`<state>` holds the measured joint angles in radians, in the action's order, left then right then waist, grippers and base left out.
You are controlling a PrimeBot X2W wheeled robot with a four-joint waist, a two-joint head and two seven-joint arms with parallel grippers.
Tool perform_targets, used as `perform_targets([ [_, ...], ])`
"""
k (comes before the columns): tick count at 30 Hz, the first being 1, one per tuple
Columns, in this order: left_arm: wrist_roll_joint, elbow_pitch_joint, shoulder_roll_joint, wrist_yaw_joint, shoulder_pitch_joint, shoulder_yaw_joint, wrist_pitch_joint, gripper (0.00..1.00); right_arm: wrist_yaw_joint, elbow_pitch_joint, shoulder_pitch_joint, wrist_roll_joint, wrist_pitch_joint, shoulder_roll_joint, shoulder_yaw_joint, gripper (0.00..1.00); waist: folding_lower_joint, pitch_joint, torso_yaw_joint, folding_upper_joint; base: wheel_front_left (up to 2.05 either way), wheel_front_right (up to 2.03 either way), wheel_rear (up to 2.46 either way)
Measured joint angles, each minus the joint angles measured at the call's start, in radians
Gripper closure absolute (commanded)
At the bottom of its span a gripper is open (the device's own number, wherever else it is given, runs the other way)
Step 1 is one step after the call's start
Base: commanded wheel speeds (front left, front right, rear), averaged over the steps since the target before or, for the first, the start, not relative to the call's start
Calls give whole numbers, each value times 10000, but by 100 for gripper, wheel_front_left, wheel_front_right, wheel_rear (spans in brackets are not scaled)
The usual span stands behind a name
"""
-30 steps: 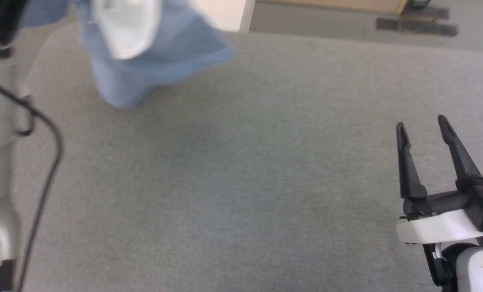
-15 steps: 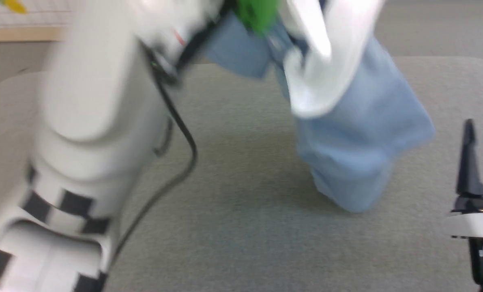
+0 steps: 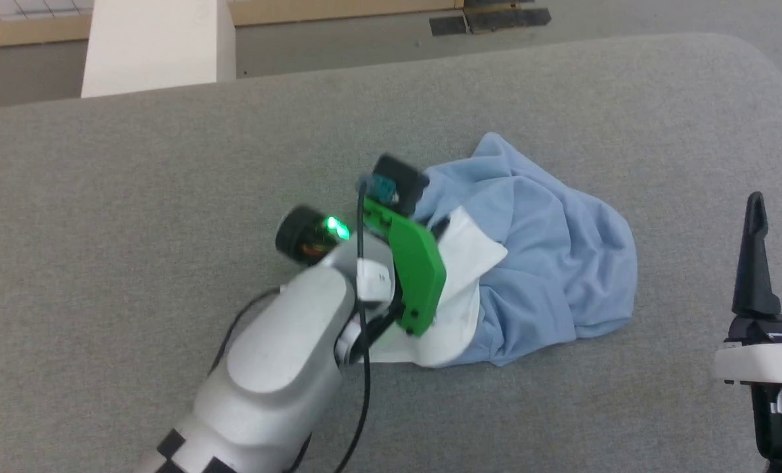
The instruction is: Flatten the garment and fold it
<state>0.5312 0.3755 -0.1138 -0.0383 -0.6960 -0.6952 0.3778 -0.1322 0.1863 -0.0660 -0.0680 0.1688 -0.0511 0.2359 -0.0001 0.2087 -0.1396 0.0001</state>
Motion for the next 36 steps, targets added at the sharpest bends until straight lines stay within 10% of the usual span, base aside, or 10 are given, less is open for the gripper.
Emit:
perform_targets([
  [3,71,612,140,136,351,-56,-268,100,0,-90,-84,-27,35,0,-84,0,0,210,-28,0,0,0,0],
  [4,73,711,180,173,404,-23,-510,62,0,-123,-123,-27,38,4,-100,0,0,249,-7,0,0,0,0],
  [5,109,734,234,217,407,81,-790,0,0,-142,-149,-27,46,0,-88,0,0,268,29,0,0,0,0],
  [13,470,-1425,-382,1043,785,1818,-3296,0,0,-238,-80,40,-29,2,-58,0,0,-225,388,0,0,0,0],
  [23,-92,-4903,-1992,2763,5133,3521,-5971,0,0,-378,460,-38,-194,2,-184,0,0,-676,646,0,0,0,0],
  [28,-516,-5428,-1695,3313,6956,3789,-6297,0,0,-510,553,-69,-211,2,-173,0,0,-666,695,0,0,0,0],
  [36,-959,-5386,-1034,2943,7290,3697,-6320,0,0,-270,-5,-140,-1129,-23,-364,0,0,-486,1069,0,0,0,0],
])
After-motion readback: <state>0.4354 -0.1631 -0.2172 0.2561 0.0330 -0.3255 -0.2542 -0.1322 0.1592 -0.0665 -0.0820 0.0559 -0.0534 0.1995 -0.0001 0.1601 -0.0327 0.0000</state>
